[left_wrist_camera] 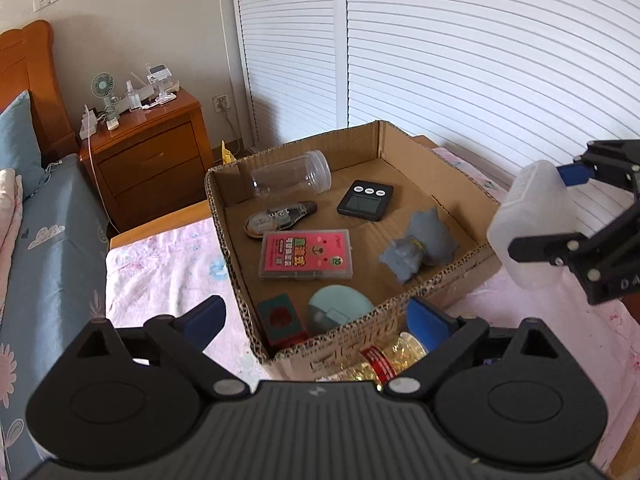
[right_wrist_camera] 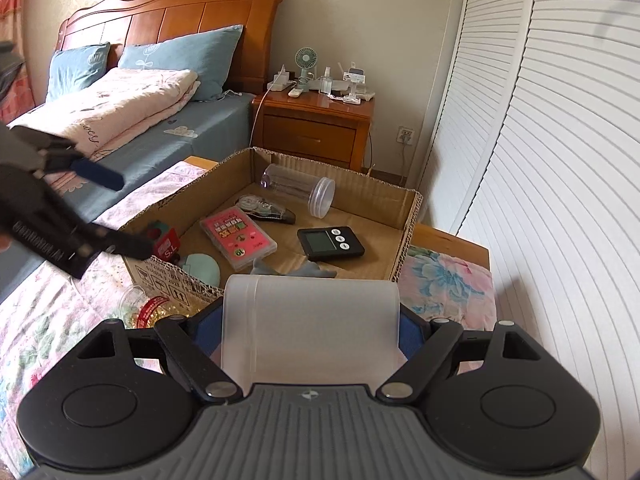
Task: Organize rigid objects
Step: 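Carry the red card pack into the box and open the left tool, then carry the white container into the box and open the right tool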
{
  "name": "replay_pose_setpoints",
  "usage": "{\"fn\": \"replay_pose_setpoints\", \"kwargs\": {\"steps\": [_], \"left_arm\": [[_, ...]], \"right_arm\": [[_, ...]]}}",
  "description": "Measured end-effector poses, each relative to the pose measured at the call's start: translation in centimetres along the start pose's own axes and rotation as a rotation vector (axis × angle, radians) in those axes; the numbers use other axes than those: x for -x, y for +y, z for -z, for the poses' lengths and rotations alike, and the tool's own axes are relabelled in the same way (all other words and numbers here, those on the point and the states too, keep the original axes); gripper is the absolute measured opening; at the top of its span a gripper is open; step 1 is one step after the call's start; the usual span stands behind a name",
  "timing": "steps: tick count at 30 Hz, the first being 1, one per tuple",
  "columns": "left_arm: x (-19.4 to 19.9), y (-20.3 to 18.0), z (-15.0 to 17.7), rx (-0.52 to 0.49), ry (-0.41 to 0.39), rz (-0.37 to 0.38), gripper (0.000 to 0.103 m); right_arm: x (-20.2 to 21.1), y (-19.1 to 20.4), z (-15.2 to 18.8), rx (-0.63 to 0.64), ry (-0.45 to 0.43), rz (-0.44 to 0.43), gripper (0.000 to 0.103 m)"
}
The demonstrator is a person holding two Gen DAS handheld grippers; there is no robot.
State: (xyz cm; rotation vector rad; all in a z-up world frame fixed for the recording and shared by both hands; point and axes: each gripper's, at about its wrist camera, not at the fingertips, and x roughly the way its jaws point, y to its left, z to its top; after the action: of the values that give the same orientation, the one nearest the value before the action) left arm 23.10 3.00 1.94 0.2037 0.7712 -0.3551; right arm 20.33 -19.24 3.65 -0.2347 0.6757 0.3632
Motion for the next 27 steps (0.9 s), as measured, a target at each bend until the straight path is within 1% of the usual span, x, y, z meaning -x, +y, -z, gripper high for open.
{"fn": "replay_pose_setpoints", "kwargs": {"steps": [5,8,9,12,16,21,27], "left_arm": [[2.3,0.1,1.9,0.070,-0.006,-0.027,0.099],[3.5,0.1,2.8,0.115,-0.029,-0.076,0.099],[3.9,0.2,3.2,0.142,-0.039,-0.075,0.099],[4.8,0.3,4.2,0.200,-0.063,-0.038,0.100],[4.8,-0.2,5.0,0.201,-0.056,-0.040,0.100],[4.5,-0.4,5.7,0.188,-0.043,-0.044,0.100],[4.4,0.5,6.3,0.211,-0.045,-0.051,0.100]], "right_arm": [[-0.9,0.0,-1.8,-0.020,0.007,-0.005,0.087],[-1.8,-0.2,-3.0,-0.044,0.018,-0.010,0.087],[-2.2,-0.2,-3.5,-0.051,0.022,-0.013,0.087],[-3.5,-0.3,-4.8,-0.058,0.036,-0.005,0.087],[-5.5,-0.6,-6.7,-0.059,0.059,0.015,0.087],[-8.7,-1.2,-8.7,-0.069,0.112,0.045,0.087],[-12.0,-1.7,-9.2,-0.095,0.176,0.062,0.087]]}}
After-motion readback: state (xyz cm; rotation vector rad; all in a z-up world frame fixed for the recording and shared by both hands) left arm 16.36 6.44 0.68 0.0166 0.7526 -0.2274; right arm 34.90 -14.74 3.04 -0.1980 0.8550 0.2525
